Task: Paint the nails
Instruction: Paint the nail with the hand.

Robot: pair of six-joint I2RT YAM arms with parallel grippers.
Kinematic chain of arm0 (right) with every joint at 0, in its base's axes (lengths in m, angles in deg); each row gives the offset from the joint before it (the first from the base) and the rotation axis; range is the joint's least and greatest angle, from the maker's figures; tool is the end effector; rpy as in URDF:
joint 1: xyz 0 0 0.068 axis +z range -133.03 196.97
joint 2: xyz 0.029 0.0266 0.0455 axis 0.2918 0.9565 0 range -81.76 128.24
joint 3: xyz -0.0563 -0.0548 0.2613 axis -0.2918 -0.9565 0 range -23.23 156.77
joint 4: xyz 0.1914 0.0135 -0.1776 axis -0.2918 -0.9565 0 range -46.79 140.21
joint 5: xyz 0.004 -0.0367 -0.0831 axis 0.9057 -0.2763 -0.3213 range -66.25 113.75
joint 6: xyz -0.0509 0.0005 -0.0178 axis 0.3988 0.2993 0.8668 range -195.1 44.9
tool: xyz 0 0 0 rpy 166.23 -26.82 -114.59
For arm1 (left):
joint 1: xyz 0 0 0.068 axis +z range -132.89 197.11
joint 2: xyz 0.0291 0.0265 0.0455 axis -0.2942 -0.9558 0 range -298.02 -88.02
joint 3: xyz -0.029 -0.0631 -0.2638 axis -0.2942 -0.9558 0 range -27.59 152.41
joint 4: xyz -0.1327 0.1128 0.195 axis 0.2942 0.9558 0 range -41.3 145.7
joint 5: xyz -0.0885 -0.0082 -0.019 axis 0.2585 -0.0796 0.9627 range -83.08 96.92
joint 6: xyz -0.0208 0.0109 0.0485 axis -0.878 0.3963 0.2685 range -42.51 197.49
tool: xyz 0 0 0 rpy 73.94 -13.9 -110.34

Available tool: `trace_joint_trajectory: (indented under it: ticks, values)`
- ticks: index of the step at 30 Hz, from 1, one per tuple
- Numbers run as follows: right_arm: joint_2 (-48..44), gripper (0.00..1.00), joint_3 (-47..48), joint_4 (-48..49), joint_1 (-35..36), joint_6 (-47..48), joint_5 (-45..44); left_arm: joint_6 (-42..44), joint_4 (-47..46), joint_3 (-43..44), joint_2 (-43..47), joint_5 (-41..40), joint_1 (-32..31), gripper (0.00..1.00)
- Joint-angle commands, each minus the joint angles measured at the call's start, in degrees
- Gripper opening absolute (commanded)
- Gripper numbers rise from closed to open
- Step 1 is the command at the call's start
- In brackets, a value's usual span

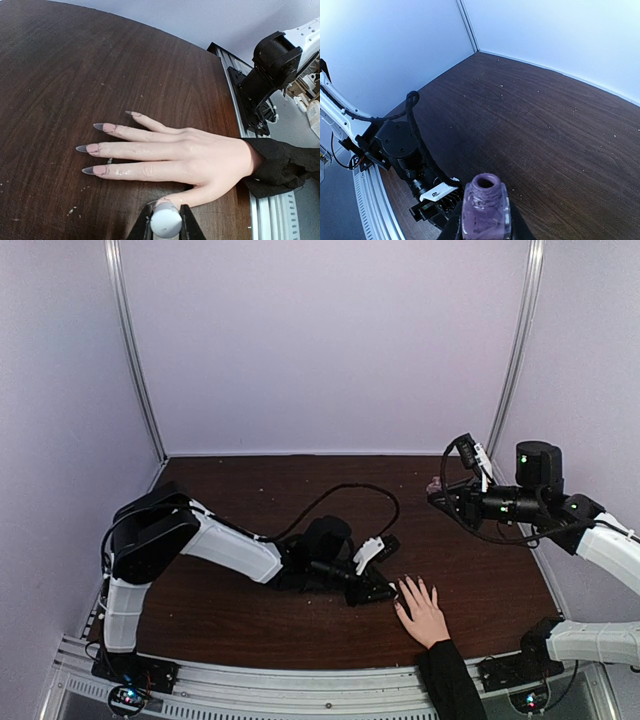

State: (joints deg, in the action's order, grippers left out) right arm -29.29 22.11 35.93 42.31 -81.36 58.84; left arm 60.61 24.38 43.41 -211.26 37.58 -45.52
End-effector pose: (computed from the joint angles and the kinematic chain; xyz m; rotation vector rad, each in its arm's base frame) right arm 0.1772 0.1064 0.3143 -0.7375 1.8520 0.9546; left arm 0.1929 -0.4121 0.1284 1.2243 1.9414 -1.3488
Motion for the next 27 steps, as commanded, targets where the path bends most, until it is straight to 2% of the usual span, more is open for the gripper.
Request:
trace_joint_trajectory:
  ticks: [1, 27]
  values:
    - [-0.1, 0.0, -0.6, 2.0, -0.3, -0.6, 0.3, 0.7, -0.4, 1.7, -1.0, 0.6, -0.4, 0.0]
    - [-0.1, 0.0, -0.7, 1.8, -0.3, -0.4, 0.2, 0.4, -0.5, 2.9, -2.4, -0.3, -0.4, 0.0]
